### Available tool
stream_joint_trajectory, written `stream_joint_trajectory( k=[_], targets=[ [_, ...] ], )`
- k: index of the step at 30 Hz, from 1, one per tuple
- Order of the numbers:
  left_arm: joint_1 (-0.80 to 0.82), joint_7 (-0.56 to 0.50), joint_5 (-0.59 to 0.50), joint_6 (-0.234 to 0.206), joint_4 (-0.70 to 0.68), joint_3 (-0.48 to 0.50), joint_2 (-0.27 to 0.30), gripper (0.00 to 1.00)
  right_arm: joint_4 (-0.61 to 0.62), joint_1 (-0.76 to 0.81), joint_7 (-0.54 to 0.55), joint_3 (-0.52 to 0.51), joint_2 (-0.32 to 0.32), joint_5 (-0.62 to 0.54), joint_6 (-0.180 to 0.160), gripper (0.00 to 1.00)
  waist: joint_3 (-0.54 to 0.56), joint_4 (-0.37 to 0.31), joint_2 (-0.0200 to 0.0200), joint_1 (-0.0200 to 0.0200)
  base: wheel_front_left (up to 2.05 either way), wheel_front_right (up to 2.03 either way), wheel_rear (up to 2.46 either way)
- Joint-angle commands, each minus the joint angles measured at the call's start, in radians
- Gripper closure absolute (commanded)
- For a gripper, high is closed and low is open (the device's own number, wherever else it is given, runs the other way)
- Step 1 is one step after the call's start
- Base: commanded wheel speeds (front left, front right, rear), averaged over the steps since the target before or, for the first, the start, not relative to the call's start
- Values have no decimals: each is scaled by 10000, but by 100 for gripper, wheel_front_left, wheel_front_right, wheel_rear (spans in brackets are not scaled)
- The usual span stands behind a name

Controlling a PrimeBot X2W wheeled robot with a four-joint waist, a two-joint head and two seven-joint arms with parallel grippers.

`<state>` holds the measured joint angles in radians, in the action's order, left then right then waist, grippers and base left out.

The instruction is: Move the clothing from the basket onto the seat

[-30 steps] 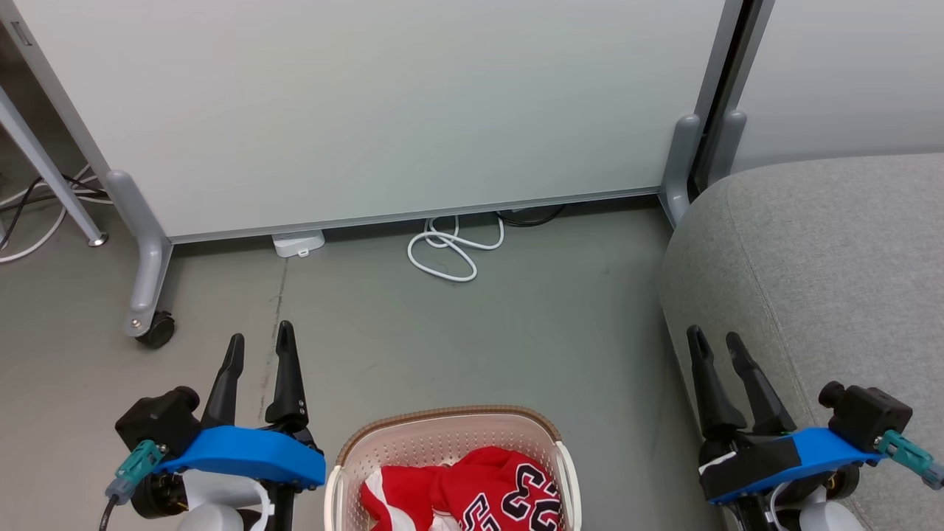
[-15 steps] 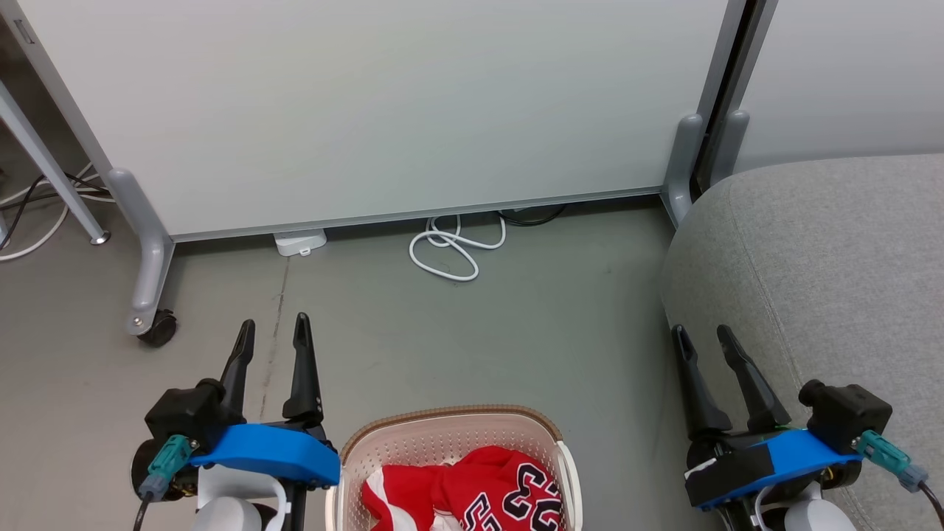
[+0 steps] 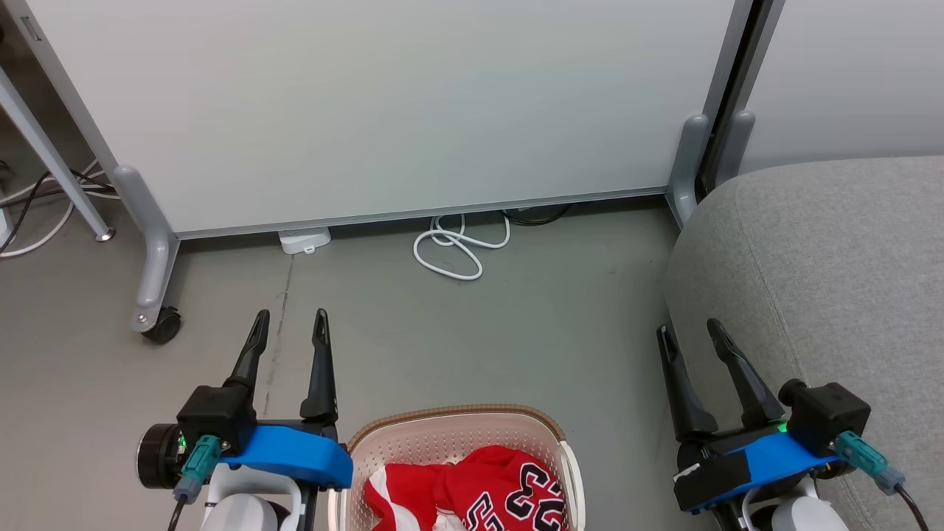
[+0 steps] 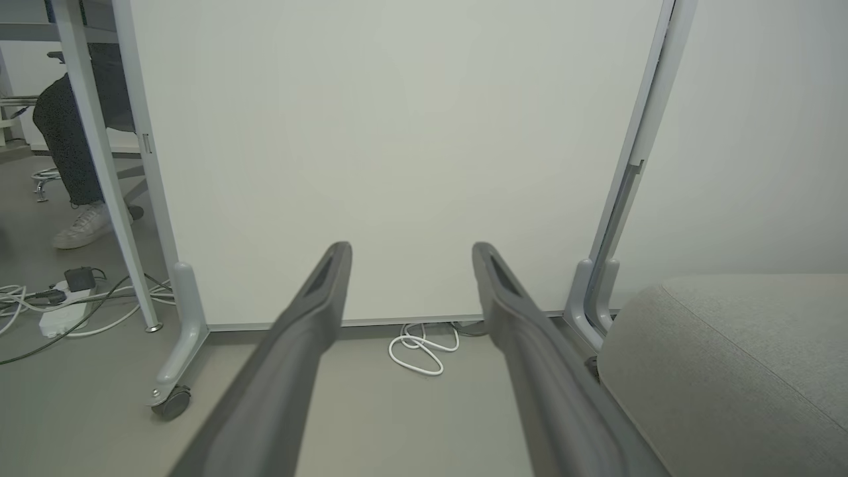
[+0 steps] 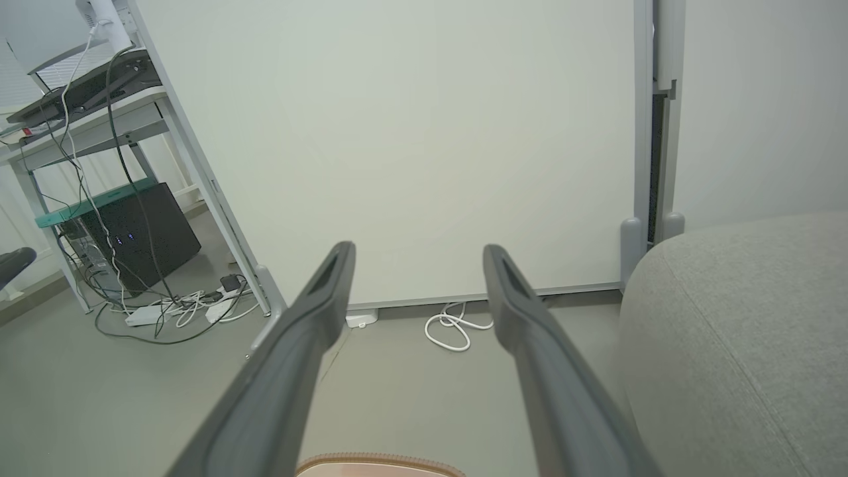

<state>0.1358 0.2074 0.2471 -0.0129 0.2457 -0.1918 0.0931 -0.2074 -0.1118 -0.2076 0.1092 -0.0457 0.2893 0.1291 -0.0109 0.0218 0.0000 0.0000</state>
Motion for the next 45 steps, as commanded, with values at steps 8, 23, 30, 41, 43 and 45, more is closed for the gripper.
stream_joint_trajectory(
  k=[8, 23, 30, 41, 43, 45],
  targets=[
    [183, 217, -709, -55, -19, -157, 106, 0, 34, -154, -212, 147, -61, -695, 22, 0, 11, 5, 0, 0, 0, 0, 0],
    [303, 502, -1571, 253, 359, -362, 33, 0, 5, -188, -503, 352, -67, -1819, 26, 0, 17, 46, 0, 0, 0, 0, 0],
    [325, 595, -1850, 290, 572, -356, -34, 0, -73, -186, -595, 437, -70, -2140, 26, 0, 59, 48, 0, 0, 0, 0, 0],
    [250, 595, -1598, 489, 669, -192, -160, 0, -330, -172, -587, 318, -67, -1578, 26, 0, 103, 46, 0, 0, 0, 0, 0],
    [236, 595, -1524, 532, 685, -150, -184, 0, -368, -182, -587, 326, -67, -1522, 26, 0, 109, 45, 0, 0, 0, 0, 0],
    [230, 595, -1519, 551, 691, -115, -202, 0, -406, -200, -587, 333, -68, -1457, 26, 0, 111, 44, 0, 0, 0, 0, 0]
  ],
)
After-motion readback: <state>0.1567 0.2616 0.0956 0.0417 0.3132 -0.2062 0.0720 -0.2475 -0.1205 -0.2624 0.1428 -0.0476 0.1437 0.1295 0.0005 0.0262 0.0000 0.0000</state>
